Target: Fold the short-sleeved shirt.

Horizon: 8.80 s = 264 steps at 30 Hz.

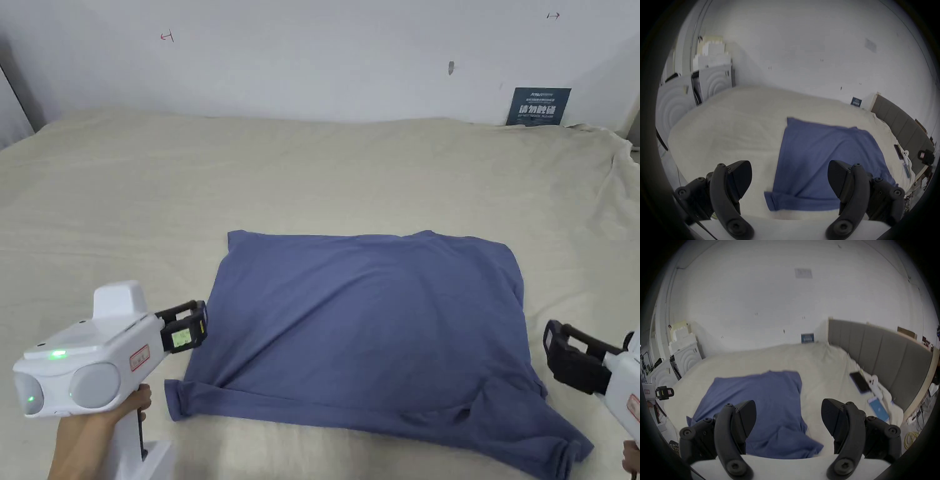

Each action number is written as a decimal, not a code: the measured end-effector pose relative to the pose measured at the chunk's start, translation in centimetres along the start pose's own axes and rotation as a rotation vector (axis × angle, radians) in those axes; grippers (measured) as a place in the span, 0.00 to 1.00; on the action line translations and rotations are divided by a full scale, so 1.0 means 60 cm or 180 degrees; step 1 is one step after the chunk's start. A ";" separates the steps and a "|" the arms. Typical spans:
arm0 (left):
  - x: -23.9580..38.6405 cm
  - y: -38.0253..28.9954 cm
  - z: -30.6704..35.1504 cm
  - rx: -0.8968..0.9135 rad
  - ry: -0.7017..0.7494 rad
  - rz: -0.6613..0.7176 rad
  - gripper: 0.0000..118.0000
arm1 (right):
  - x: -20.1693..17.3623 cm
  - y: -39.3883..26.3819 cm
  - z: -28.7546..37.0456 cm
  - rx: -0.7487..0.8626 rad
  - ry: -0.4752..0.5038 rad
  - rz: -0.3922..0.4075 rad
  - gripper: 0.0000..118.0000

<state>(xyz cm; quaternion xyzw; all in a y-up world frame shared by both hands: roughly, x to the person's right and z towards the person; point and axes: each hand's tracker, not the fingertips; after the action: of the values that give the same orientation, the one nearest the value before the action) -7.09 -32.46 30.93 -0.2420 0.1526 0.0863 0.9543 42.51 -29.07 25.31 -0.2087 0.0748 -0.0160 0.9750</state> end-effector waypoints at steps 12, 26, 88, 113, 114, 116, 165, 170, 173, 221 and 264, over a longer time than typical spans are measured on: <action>0.043 -0.031 0.027 0.0647 0.0112 -0.0112 0.14 | -0.057 0.004 0.017 0.0439 -0.0162 0.0458 0.12; 0.019 -0.038 -0.014 -0.0025 -0.0090 -0.0098 0.00 | -0.036 -0.006 0.010 0.0461 -0.0033 0.0313 0.00; -0.059 -0.085 -0.123 -0.0927 -0.0144 0.0265 0.01 | 0.040 -0.120 -0.108 -0.0979 0.0080 -0.0041 0.08; -0.017 -0.020 -0.424 -0.1265 0.0163 -0.0110 0.01 | 0.033 -0.055 -0.482 -0.1712 0.0069 -0.0047 0.08; -0.012 -0.025 -0.426 -0.1332 0.0193 -0.0142 0.01 | 0.034 -0.061 -0.491 -0.1764 0.0044 -0.0072 0.08; -0.007 -0.033 -0.438 -0.1465 0.0232 -0.0199 0.01 | 0.032 -0.071 -0.501 -0.1849 -0.0007 -0.0102 0.08; 0.005 0.003 -0.179 -0.0779 -0.0118 -0.0253 0.04 | -0.047 0.031 -0.119 0.0091 0.0108 0.0368 0.00; -0.012 -0.020 -0.258 -0.1352 0.0006 -0.0226 0.42 | -0.041 0.022 -0.138 -0.0019 0.0090 0.0353 0.00; -0.022 -0.034 -0.298 -0.1626 0.0158 -0.0104 0.72 | -0.034 0.014 -0.149 -0.0072 0.0065 0.0352 0.00; -0.085 -0.050 -0.210 -0.1408 -0.0192 0.0182 0.04 | 0.104 -0.090 -0.222 -0.1363 0.0061 -0.0314 0.07; 0.091 0.059 0.001 0.0695 0.0135 -0.0403 0.65 | -0.011 0.060 -0.004 0.0422 -0.0097 0.0298 0.54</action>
<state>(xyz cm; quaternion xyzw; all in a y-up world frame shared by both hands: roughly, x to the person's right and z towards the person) -2.77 -28.89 27.61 -0.1476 0.1657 0.0036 0.9751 41.82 -25.87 23.72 -0.1401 0.0685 0.0279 0.9874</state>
